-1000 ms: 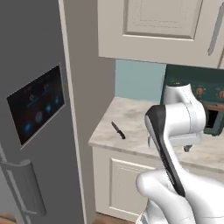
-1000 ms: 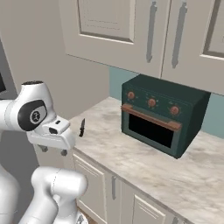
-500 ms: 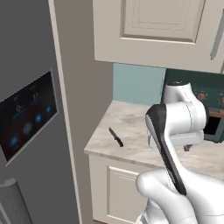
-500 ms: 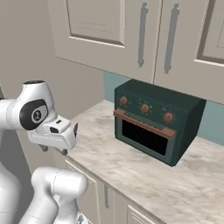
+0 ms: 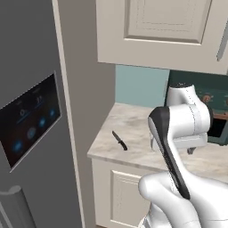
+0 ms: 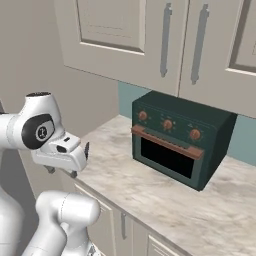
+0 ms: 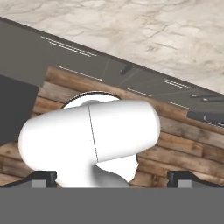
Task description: Retrieve the butter from the fridge and place it on a plate on the dining table. Then retrieve the butter knife by the fridge and place it near the plate.
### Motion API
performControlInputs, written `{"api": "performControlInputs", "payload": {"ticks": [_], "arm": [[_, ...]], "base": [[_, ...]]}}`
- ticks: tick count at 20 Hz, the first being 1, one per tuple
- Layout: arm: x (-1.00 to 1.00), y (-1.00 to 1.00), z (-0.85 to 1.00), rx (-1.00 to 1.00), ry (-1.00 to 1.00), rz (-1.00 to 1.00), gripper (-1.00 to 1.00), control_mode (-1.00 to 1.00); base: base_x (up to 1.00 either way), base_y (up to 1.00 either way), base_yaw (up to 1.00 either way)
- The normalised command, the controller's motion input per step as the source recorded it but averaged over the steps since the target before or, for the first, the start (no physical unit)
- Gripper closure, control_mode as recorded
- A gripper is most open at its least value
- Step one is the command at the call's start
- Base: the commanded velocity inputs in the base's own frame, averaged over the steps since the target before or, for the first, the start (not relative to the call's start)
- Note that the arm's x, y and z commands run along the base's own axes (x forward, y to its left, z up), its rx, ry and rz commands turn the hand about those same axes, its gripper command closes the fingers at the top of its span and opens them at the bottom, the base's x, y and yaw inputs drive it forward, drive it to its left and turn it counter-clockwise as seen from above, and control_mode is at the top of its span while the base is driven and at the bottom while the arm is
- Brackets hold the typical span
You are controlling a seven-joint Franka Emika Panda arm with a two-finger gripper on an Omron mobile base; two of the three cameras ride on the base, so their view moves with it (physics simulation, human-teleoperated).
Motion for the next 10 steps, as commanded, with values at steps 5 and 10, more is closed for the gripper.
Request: {"api": "performControlInputs", "payload": {"ticks": [5, 10], "arm": [[0.00, 0.00, 0.00, 0.00, 0.00, 0.00, -1.00, 1.00], [0.00, 0.00, 0.00, 0.00, 0.00, 0.00, -1.00, 1.00]], "base": [[0.24, 0.52, -0.03], [0.19, 0.56, -0.03]]}}
